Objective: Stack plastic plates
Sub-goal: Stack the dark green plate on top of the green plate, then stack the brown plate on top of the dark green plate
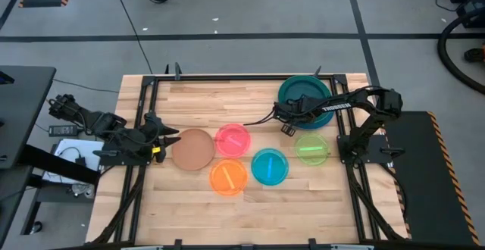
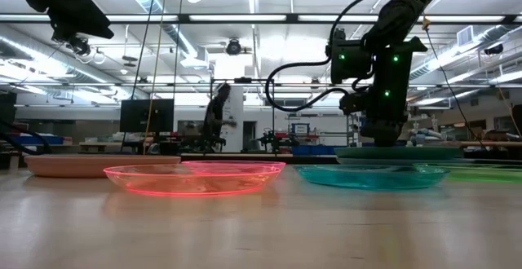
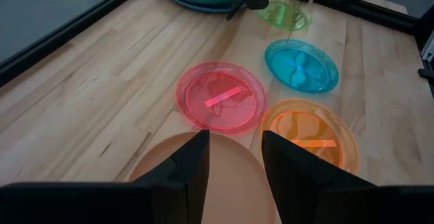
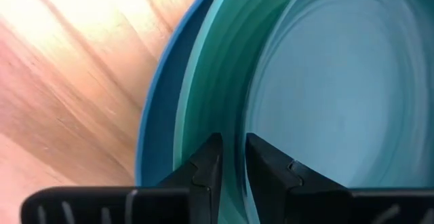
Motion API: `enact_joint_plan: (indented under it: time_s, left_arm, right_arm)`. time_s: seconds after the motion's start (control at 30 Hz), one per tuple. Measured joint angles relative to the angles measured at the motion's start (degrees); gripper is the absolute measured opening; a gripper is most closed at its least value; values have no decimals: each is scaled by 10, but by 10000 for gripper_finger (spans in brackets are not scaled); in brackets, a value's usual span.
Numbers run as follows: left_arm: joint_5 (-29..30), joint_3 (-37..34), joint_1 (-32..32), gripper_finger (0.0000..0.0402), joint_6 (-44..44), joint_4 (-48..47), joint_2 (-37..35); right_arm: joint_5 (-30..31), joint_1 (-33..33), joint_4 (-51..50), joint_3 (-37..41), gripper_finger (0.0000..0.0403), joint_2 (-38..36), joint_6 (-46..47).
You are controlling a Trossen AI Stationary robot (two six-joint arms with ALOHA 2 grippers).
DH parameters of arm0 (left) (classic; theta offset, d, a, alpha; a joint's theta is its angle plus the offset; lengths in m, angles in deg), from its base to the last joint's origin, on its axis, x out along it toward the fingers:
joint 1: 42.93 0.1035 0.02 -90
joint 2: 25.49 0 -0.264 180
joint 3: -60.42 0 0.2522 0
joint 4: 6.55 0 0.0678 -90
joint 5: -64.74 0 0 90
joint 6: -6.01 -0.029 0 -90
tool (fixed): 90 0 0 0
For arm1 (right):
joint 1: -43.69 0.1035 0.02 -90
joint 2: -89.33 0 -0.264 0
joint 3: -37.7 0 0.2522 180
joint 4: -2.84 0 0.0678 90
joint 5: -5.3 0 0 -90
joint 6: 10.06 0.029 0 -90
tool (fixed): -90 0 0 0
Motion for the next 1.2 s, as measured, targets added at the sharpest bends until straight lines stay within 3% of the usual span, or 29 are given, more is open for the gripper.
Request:
enact_joint_plan:
  time_s: [0.27,0.5,0.67,0.8,0.93,1.2]
  left_arm:
    - [1,0,0,142,0,2,0]
    - [16,0,0,142,4,10,3]
    - [20,0,0,142,10,43,41]
    - [-45,0,0,142,16,43,99]
    - [-134,0,0,142,24,42,158]
    - [-220,0,-3,142,75,36,245]
  right_arm:
    - [-28,0,-2,0,83,0,-5]
    - [-37,3,-43,-30,128,0,-1]
    - [-35,17,-83,-79,156,0,-2]
    - [-26,39,-95,-106,162,0,0]
    - [33,67,-90,-123,158,0,-5]
    - [113,122,-47,-156,156,0,-29]
